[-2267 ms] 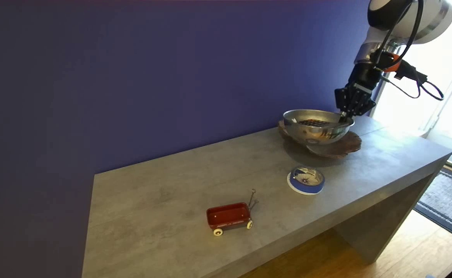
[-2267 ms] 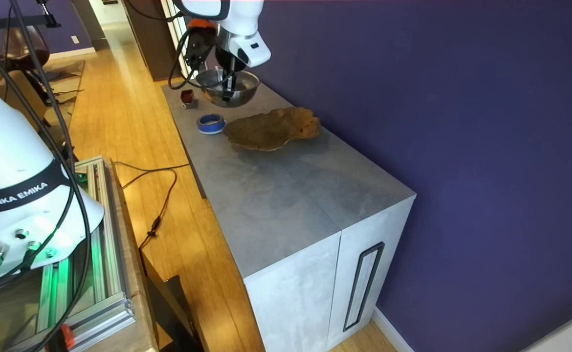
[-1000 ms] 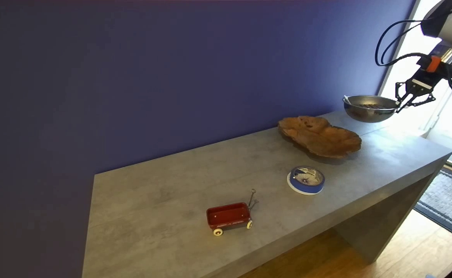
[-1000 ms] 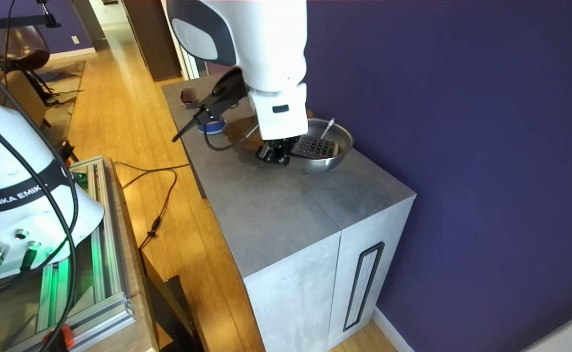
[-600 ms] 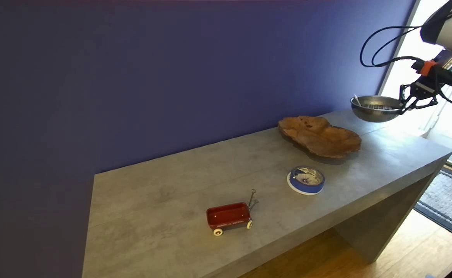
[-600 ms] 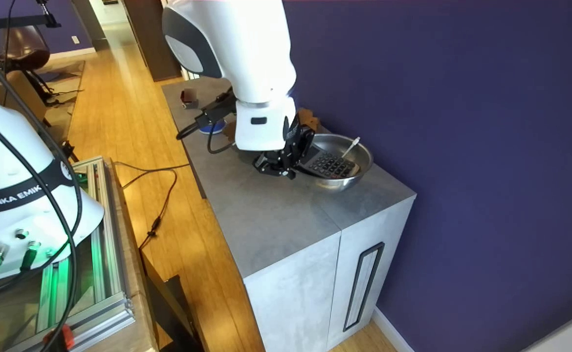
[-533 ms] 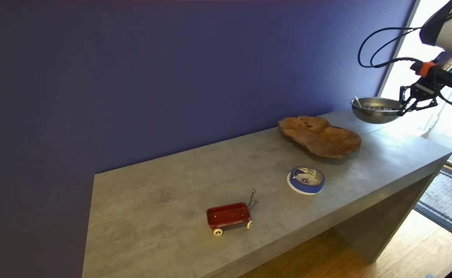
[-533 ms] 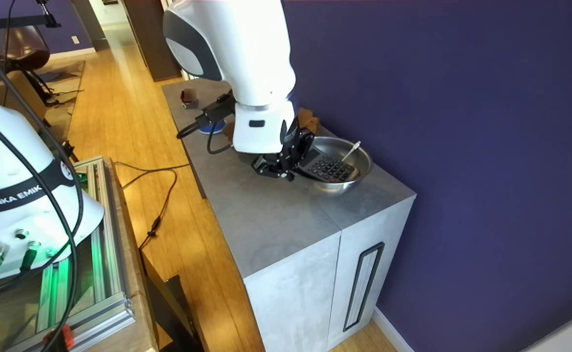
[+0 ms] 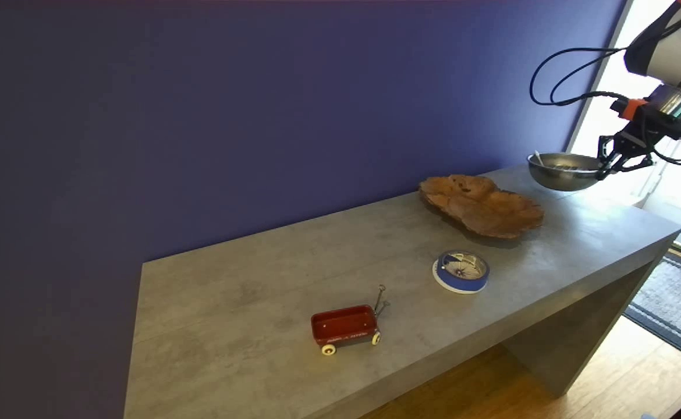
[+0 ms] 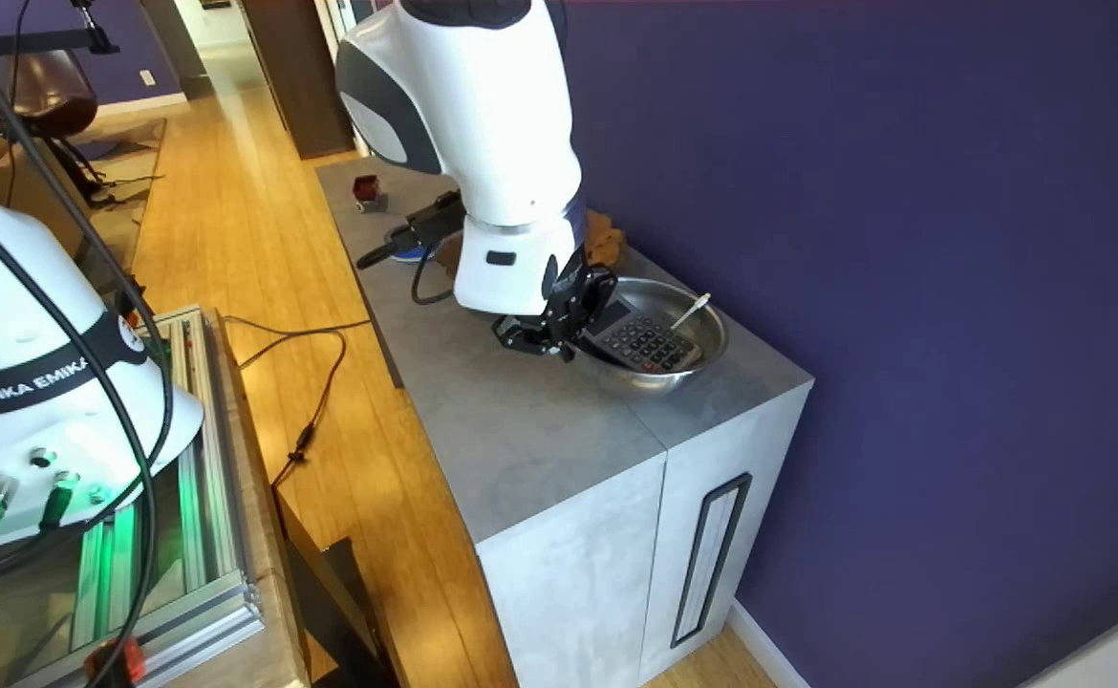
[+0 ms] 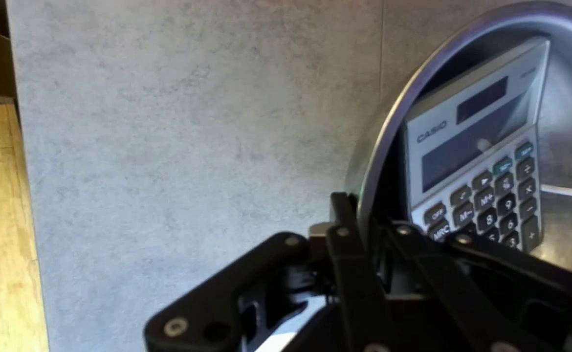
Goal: Pick up the metallic dishpan and move it to the right of the wooden bowl
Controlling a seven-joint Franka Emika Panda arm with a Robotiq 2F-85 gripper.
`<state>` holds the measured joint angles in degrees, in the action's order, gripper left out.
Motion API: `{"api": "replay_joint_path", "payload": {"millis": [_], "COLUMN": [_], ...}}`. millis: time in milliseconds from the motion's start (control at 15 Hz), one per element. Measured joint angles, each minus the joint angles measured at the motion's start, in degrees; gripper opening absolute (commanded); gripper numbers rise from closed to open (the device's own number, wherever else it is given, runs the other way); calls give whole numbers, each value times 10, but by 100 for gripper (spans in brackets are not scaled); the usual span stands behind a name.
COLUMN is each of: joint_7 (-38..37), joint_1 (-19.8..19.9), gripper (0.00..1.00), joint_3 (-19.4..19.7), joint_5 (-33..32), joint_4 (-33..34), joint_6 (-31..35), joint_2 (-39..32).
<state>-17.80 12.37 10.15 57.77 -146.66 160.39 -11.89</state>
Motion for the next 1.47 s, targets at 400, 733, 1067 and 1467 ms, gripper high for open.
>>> {"api": "replay_joint_path", "payload": {"millis": [400, 733, 1067, 1467], "joint_7": [16, 17, 17, 31], "joint_1": [-1, -1, -4, -6], "gripper": [2, 34, 62, 99], "joint_3": [-25, -42, -38, 5], "joint_5": [70, 85, 67, -13], "joint_4": [32, 51, 55, 46], "joint_6": [4, 27, 31, -12], "joint_2": [-12, -44, -58, -31]}}
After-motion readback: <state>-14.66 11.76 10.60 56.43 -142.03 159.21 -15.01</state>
